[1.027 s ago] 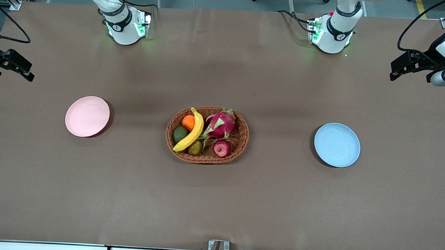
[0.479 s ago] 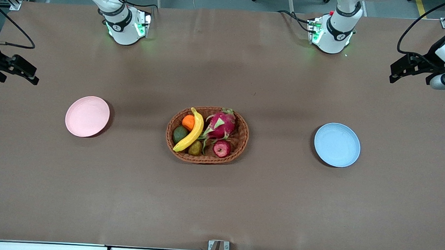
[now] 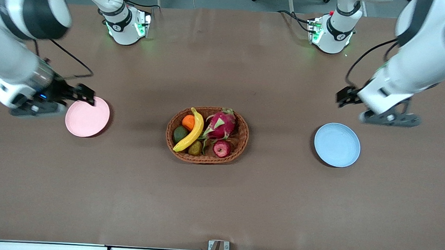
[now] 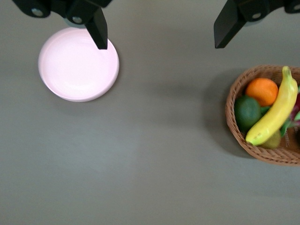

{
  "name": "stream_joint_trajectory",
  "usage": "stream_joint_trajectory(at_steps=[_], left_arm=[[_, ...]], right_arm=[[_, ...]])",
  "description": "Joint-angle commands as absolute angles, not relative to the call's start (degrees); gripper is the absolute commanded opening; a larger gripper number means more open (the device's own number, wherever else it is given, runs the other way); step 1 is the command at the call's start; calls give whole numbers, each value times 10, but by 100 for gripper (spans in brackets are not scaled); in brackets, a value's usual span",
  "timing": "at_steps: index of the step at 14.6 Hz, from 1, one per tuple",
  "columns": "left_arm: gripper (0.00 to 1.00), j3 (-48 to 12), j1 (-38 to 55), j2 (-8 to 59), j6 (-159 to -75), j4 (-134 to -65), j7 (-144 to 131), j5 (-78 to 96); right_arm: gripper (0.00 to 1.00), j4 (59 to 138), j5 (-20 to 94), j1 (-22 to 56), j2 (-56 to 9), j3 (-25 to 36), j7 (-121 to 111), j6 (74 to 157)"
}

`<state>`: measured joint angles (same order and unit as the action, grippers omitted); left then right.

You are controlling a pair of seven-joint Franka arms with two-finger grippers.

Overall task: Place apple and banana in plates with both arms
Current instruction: 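Lower the right gripper to the banana while the left gripper reaches the apple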

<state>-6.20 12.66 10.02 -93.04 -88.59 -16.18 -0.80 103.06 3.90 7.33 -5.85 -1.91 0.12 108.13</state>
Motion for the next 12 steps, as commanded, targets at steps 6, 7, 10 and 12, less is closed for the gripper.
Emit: stream_joint_trajectory(at_steps=[6,7,10,12], left_arm=[[100,-62,252,282,-1123,-801,-407,-4],[100,-61,264,304,-1152,-791,-424,-4],[100,-60,293,365,-1220,-767,-449,-5],[100,-60,307,392,-1272,-765,-492,-4]], right_arm=[[95,970,67,229,-242,-16,237,1225],[91,949,67,253,-264,-16,271,1225],[84,893,64,294,-330,-16,424,1224],[80,871,68,295,-358,-16,490,1224]])
